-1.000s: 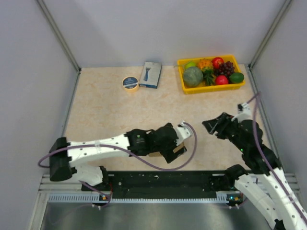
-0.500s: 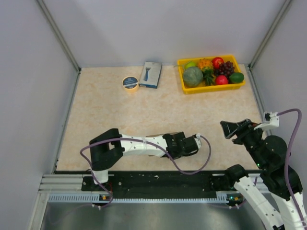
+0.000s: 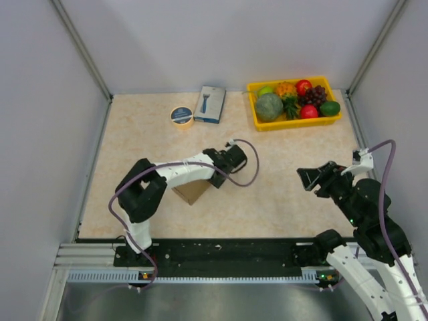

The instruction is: Fold the paper box

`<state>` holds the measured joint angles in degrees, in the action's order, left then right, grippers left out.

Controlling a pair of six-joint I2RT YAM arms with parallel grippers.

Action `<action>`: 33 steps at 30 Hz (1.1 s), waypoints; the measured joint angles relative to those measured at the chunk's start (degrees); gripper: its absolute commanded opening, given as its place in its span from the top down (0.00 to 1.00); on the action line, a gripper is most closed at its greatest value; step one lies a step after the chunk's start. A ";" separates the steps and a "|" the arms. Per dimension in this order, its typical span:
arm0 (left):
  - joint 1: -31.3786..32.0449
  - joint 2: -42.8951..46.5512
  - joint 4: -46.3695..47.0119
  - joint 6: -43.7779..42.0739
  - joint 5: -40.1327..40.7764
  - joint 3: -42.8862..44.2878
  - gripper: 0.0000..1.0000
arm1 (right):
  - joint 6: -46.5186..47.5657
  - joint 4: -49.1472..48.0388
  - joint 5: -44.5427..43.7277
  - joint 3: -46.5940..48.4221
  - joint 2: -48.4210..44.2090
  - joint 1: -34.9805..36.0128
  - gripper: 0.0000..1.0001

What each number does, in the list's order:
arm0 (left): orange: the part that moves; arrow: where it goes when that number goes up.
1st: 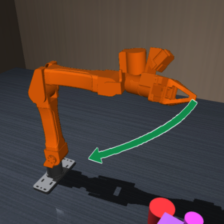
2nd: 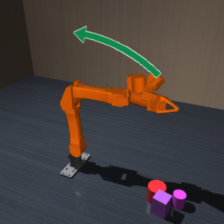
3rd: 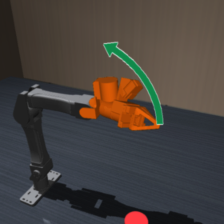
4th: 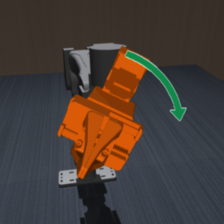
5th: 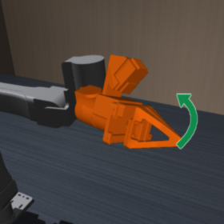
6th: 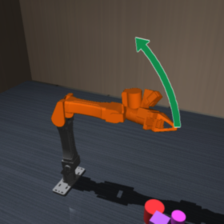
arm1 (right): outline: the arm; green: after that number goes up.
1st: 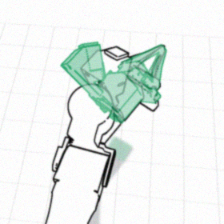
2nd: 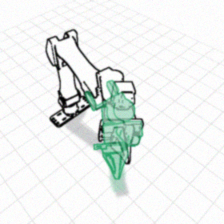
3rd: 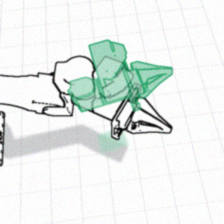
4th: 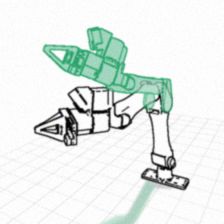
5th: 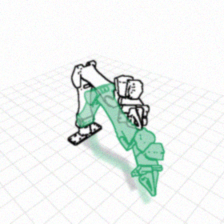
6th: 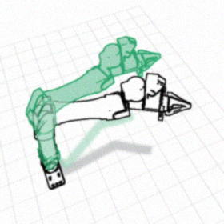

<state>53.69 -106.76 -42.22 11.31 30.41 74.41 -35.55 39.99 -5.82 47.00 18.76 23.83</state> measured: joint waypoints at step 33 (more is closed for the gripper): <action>-60.24 -26.18 -15.67 -5.40 -10.47 44.54 0.28 | 1.44 -4.42 10.03 0.02 12.98 -0.02 0.37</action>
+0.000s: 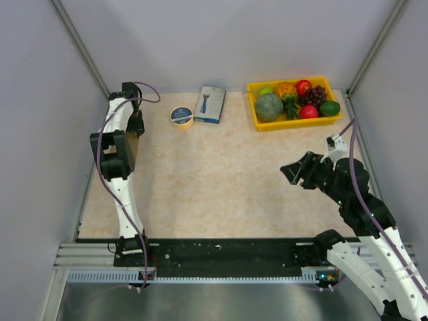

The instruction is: Fold the paper box

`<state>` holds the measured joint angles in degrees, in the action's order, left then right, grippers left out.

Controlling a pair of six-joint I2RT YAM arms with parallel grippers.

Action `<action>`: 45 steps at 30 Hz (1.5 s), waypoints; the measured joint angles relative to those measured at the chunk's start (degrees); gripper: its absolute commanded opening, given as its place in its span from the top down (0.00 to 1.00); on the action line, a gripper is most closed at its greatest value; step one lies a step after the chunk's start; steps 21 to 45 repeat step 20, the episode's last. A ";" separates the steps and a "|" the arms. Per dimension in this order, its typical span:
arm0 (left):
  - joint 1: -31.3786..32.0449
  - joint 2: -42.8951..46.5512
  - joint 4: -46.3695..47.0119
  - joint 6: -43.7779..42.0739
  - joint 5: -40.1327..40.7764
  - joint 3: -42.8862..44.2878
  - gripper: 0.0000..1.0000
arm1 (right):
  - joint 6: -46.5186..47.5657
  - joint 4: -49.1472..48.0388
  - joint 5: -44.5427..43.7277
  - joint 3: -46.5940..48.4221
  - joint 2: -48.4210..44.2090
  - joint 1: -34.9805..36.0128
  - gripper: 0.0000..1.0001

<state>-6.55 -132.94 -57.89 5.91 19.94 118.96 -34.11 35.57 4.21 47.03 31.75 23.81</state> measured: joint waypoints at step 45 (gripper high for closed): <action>18.71 51.74 13.25 4.20 -37.68 -26.40 0.10 | 10.36 12.41 -7.54 7.91 -2.54 0.02 0.01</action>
